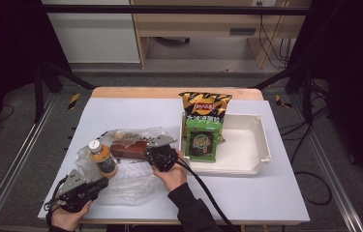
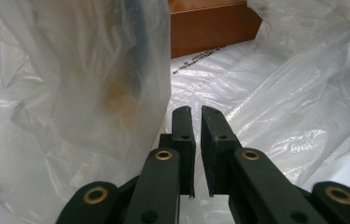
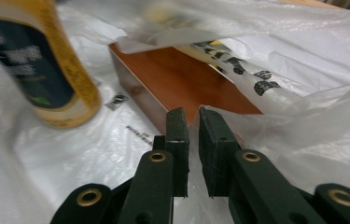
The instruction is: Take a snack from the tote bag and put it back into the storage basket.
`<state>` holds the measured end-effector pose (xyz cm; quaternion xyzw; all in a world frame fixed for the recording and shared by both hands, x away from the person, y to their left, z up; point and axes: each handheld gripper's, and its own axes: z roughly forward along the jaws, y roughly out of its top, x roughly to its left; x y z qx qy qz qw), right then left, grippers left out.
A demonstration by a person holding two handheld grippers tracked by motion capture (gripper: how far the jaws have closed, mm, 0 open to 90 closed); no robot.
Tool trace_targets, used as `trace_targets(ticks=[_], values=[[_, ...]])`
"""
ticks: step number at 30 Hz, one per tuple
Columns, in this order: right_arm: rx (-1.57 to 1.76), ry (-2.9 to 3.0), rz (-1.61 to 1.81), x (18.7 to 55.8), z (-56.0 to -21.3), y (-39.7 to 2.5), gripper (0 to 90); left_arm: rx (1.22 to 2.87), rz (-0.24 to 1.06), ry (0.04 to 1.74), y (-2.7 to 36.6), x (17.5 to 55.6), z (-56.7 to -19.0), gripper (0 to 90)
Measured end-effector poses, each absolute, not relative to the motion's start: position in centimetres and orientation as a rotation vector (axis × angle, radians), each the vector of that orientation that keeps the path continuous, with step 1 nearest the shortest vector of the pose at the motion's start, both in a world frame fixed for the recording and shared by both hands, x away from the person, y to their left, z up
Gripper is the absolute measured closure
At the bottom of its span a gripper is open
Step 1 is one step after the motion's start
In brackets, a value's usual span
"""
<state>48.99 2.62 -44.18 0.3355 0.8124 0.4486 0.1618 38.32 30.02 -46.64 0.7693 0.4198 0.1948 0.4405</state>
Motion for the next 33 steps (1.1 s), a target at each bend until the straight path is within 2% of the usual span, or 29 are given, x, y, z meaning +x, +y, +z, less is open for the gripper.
trace_targets(ticks=[6, 11, 24, 26, 31, 33], values=[[0.969, 2.279, 1.13, 48.9, -44.4, 1.7, 83.1, 1.924, 0.483, 1.038, 30.0, 38.3, -46.7, 83.9], [1.008, 2.262, 1.114, 48.0, -44.7, 0.1, 87.5, 1.93, 0.484, 1.039, 29.9, 38.3, -46.7, 83.9], [1.048, 2.297, 1.078, 46.6, -47.7, -1.8, 85.6, 1.933, 0.483, 1.04, 29.9, 38.3, -46.8, 84.0], [1.054, 2.301, 1.081, 46.6, -48.2, -2.0, 83.8, 1.932, 0.482, 1.039, 29.9, 38.3, -46.8, 84.0], [1.021, 2.302, 1.172, 45.7, -47.5, -2.3, 65.9, 1.931, 0.482, 1.04, 30.0, 38.3, -46.8, 84.0], [0.979, 2.287, 1.242, 44.9, -46.5, -2.4, 62.8, 1.932, 0.482, 1.041, 30.0, 38.3, -46.8, 84.0]])
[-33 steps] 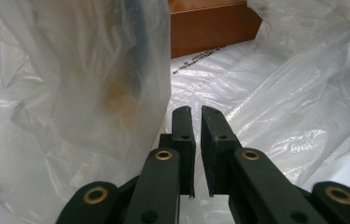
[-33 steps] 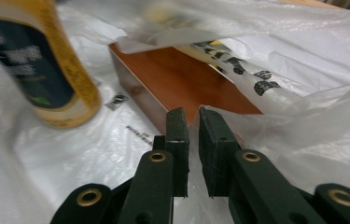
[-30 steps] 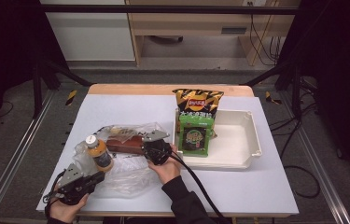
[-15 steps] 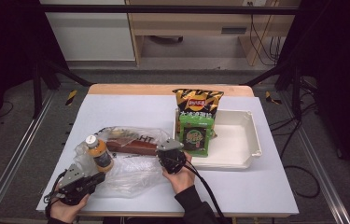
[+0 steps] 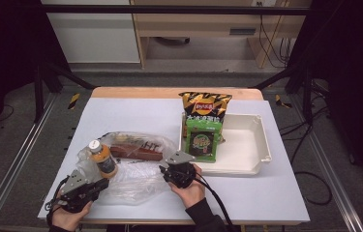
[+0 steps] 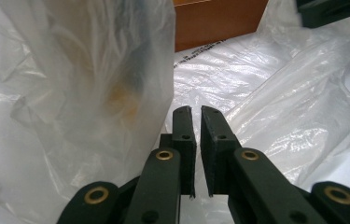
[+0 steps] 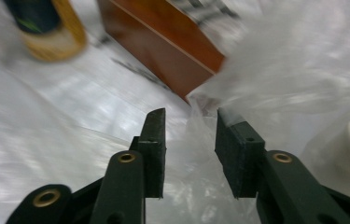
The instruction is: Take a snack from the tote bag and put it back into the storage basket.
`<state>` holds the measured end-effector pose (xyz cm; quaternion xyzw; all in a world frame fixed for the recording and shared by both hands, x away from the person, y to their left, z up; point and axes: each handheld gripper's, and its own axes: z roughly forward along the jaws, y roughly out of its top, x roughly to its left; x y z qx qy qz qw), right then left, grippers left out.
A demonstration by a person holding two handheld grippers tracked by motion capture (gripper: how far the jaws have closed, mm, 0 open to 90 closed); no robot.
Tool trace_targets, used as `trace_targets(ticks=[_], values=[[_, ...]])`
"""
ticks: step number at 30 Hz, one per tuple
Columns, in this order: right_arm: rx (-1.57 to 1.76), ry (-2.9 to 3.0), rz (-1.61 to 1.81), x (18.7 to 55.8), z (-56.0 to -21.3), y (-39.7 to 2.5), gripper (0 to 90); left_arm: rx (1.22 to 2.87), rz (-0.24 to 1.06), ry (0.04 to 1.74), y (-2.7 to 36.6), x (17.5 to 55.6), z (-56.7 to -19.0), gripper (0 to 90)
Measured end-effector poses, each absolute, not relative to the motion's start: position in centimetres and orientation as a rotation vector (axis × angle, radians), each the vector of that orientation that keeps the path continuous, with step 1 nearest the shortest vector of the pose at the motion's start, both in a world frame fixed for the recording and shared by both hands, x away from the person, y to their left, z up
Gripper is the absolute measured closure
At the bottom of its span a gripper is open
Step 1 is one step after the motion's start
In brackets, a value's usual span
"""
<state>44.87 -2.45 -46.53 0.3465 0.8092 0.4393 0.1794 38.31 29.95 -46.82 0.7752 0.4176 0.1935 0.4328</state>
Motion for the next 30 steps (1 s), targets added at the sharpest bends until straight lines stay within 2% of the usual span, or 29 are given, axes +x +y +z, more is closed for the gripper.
trace_targets(ticks=[4, 9, 13, 18, 24, 30], values=[[0.918, 2.249, 1.346, 43.7, -44.4, -2.5, 57.4, 1.931, 0.483, 1.041, 29.9, 38.3, -46.8, 84.0], [0.879, 2.18, 1.403, 43.9, -41.6, -2.3, 55.0, 1.931, 0.482, 1.04, 30.0, 38.3, -46.8, 84.0], [0.877, 2.163, 1.469, 44.9, -40.1, -1.5, 63.0, 1.932, 0.482, 1.039, 30.0, 38.3, -46.8, 84.0], [0.89, 2.248, 1.404, 47.0, -41.2, 1.5, 75.3, 1.932, 0.482, 1.037, 30.0, 38.3, -46.8, 85.0], [1.009, 2.269, 1.255, 49.5, -44.0, 2.9, 79.9, 1.936, 0.474, 1.036, 30.1, 38.4, -46.8, 85.9], [1.086, 2.202, 1.189, 50.8, -44.5, 2.6, 82.1, 1.94, 0.474, 1.034, 30.1, 38.4, -46.8, 86.1]])
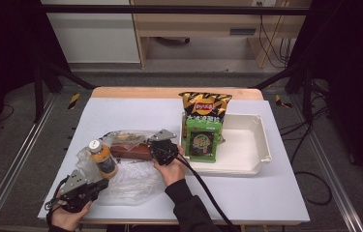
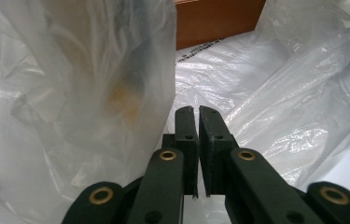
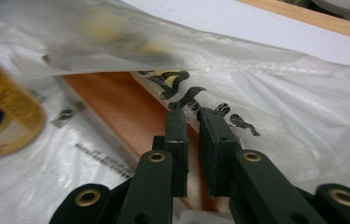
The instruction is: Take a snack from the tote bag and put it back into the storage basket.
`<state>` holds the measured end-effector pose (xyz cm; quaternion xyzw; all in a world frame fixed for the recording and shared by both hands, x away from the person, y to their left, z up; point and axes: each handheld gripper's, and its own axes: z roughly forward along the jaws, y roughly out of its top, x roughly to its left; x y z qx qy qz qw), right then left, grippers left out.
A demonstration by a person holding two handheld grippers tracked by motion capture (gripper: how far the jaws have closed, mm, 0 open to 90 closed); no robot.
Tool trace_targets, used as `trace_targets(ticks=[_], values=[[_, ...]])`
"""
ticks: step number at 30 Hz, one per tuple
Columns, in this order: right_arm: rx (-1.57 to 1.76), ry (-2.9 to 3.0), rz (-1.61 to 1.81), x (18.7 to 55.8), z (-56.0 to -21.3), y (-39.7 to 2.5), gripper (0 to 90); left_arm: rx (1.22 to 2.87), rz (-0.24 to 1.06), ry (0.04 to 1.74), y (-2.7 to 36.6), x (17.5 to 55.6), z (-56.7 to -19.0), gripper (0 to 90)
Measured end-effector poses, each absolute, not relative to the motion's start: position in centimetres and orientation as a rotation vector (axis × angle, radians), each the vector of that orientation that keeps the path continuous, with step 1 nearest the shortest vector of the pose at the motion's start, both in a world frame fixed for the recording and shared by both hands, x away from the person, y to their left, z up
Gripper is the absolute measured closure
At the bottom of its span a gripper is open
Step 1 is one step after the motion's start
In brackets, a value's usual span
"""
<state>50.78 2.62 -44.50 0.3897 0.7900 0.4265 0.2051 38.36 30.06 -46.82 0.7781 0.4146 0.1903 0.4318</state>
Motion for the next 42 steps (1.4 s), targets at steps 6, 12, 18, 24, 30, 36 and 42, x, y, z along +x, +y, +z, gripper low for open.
trace_targets(ticks=[6, 12, 18, 24, 30, 36, 42], values=[[1.114, 2.164, 1.156, 51.7, -44.9, 2.5, 85.2, 1.938, 0.473, 1.036, 30.1, 38.4, -46.8, 86.3], [1.151, 2.118, 1.145, 52.4, -45.0, 2.7, 88.9, 1.941, 0.476, 1.033, 30.1, 38.4, -46.9, 86.7], [1.178, 2.095, 1.105, 52.8, -44.8, 3.2, 90.0, 1.944, 0.475, 1.033, 30.1, 38.4, -46.9, 87.3], [1.206, 2.07, 1.063, 53.5, -45.0, 3.5, 90.0, 1.947, 0.473, 1.032, 30.1, 38.4, -46.9, 87.6], [1.218, 2.125, 1.082, 53.3, -44.8, 3.4, 90.0, 1.946, 0.472, 1.032, 30.1, 38.4, -46.9, 87.6], [1.121, 2.213, 1.119, 51.6, -44.8, 3.8, 90.0, 1.95, 0.476, 1.031, 30.1, 38.4, -46.9, 87.6], [1.074, 2.299, 1.181, 50.1, -44.9, 3.5, 82.1, 1.95, 0.477, 1.029, 30.1, 38.4, -46.9, 87.6]])
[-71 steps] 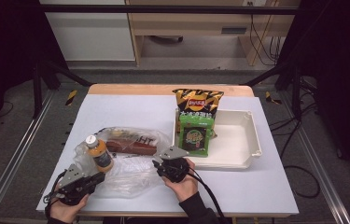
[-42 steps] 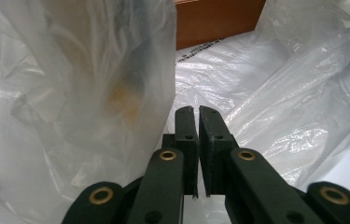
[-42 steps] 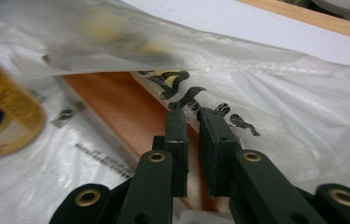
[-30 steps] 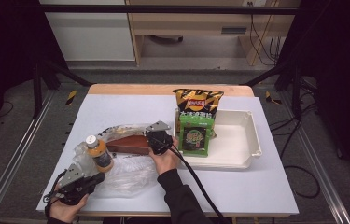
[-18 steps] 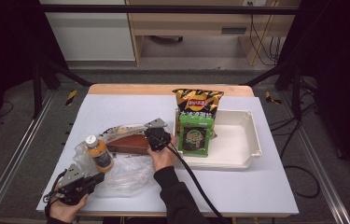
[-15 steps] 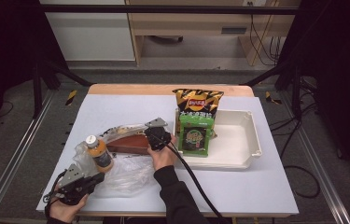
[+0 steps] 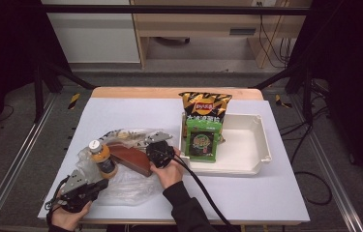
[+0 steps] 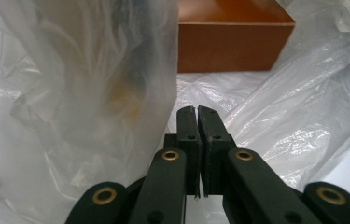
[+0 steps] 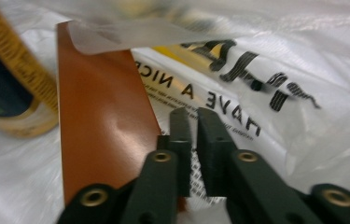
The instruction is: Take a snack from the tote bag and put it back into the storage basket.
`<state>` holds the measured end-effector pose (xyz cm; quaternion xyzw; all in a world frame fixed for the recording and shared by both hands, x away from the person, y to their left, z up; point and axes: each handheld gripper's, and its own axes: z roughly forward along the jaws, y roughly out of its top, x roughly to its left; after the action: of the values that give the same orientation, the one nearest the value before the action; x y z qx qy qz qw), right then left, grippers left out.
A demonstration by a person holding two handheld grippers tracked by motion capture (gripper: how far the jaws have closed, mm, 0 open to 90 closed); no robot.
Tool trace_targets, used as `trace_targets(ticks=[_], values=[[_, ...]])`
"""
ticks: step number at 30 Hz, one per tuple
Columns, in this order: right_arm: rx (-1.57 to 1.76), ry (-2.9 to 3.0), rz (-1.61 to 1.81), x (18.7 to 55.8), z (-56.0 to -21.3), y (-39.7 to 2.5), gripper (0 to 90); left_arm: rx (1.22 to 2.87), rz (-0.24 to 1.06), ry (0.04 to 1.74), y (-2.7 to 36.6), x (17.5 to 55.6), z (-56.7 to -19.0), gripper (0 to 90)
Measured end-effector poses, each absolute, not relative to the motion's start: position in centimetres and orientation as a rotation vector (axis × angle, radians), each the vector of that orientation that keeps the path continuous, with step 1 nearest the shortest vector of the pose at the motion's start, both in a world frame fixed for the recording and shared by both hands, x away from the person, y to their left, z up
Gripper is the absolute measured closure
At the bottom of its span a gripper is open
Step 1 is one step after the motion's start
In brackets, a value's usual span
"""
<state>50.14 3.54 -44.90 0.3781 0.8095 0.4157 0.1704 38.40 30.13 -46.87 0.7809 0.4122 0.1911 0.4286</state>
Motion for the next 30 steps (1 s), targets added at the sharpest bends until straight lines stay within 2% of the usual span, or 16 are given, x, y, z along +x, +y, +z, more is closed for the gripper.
trace_targets(ticks=[2, 4, 9, 12, 18, 20, 30], values=[[1.029, 2.299, 1.238, 49.6, -44.9, 3.1, 75.1, 1.944, 0.474, 1.033, 30.1, 38.4, -46.9, 87.6], [0.984, 2.316, 1.28, 49.1, -44.7, 2.8, 61.0, 1.945, 0.477, 1.031, 30.1, 38.4, -46.9, 87.6], [0.902, 2.361, 1.357, 47.6, -44.4, 2.8, 39.5, 1.936, 0.475, 1.033, 30.2, 38.4, -46.8, 87.5], [0.867, 2.401, 1.318, 47.3, -45.0, 3.1, 33.1, 1.934, 0.474, 1.032, 30.2, 38.4, -46.8, 87.4], [0.908, 2.45, 1.283, 47.7, -46.1, 3.0, 30.0, 1.931, 0.472, 1.034, 30.2, 38.4, -46.8, 87.4], [0.905, 2.466, 1.28, 47.9, -46.3, 2.9, 33.1, 1.932, 0.474, 1.033, 30.2, 38.4, -46.8, 87.4], [0.982, 2.481, 1.328, 48.3, -46.2, 2.3, 37.2, 1.931, 0.472, 1.033, 30.2, 38.4, -46.8, 87.4]])
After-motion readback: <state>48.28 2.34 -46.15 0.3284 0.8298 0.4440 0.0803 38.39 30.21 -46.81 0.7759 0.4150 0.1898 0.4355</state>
